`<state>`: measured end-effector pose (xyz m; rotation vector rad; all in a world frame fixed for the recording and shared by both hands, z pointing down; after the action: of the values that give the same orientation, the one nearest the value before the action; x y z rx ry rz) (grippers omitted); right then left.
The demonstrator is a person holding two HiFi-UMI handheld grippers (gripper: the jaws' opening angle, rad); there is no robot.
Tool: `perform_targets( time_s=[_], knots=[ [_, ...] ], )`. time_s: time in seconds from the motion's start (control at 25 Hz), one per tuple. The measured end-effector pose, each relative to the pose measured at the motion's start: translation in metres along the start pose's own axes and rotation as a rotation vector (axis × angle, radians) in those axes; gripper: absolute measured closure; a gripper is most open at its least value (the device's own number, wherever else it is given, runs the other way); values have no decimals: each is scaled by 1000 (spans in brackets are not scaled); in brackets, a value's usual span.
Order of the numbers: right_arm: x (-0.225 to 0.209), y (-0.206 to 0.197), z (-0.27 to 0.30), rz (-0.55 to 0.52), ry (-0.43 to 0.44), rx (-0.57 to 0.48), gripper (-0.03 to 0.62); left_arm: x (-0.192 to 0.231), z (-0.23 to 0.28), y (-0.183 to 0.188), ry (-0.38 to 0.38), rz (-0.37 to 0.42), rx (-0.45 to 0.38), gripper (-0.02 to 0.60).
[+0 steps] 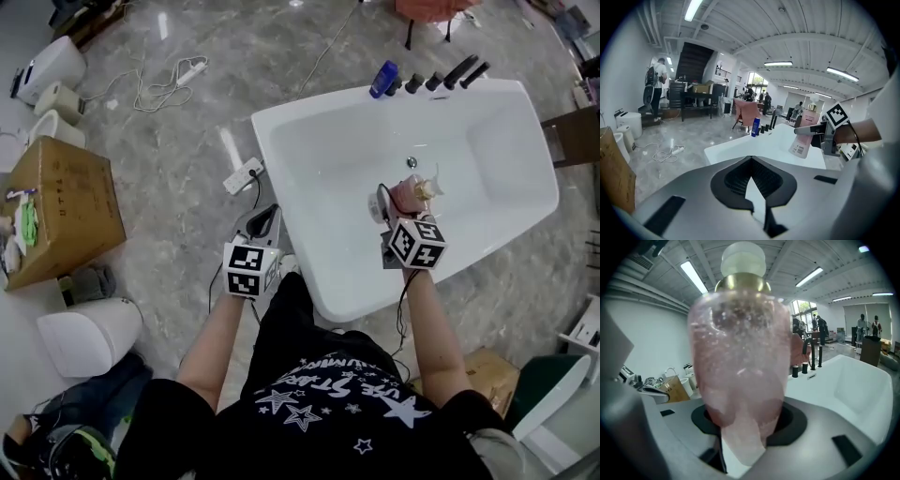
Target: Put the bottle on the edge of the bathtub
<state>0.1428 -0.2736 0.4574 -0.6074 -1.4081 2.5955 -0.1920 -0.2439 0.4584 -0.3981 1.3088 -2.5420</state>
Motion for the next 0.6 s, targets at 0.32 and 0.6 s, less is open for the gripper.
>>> perform_targets(
  time_s=[0.32, 0.6],
  knots=[
    [-24, 27, 103, -38, -48, 9, 365, 41, 77, 8, -55, 57, 36, 566],
    [-57, 39, 180, -65, -37, -30, 364, 51, 123, 2, -40, 39, 37, 566]
  ],
)
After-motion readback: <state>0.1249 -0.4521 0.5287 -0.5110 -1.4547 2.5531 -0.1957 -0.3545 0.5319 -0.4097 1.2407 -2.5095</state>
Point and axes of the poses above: the fingertips, and each gripper's own axes: z forward along the fingers, x to its left, y out of its top, the point moved 10 cm from there along -z, backward along the fingers, and after that the axes turned 9 degrees about y, right-handed, at the moved point
